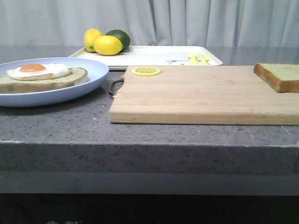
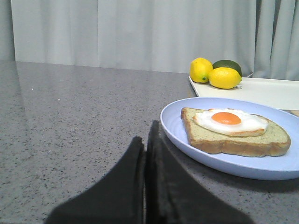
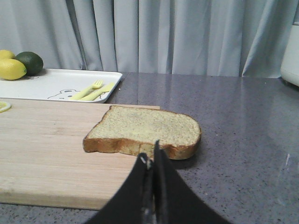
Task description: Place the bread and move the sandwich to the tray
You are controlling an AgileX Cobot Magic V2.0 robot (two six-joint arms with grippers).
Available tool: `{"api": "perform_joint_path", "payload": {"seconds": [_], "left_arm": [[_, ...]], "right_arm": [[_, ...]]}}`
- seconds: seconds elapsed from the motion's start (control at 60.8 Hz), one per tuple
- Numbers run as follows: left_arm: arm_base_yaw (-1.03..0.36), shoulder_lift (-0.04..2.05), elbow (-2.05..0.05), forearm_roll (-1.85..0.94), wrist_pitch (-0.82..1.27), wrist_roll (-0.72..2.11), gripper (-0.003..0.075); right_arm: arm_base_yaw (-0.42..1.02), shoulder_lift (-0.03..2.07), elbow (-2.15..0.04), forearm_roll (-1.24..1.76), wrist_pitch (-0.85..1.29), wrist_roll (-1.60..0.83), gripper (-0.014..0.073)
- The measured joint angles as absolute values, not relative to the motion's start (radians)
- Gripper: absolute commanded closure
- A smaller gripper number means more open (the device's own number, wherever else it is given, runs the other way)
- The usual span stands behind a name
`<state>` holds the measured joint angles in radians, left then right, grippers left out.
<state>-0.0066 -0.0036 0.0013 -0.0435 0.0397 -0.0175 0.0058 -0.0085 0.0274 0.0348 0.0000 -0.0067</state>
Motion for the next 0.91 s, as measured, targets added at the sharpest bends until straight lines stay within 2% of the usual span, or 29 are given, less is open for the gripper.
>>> {"api": "perform_joint_path", "payload": {"seconds": [0.691,0.905], "left_arm": [[-0.007,-0.004,-0.001,-0.043,0.02,-0.017,0.0738],[-0.007,-0.004,-0.126,-0.043,0.049,-0.017,0.0738]], "right_arm": [[0.006,-0.008,0.027,0.035,-0.029,-0.007,0.0662],[0.006,-0.008,-0.127,0.035,0.118,-0.007,0.0662]]}}
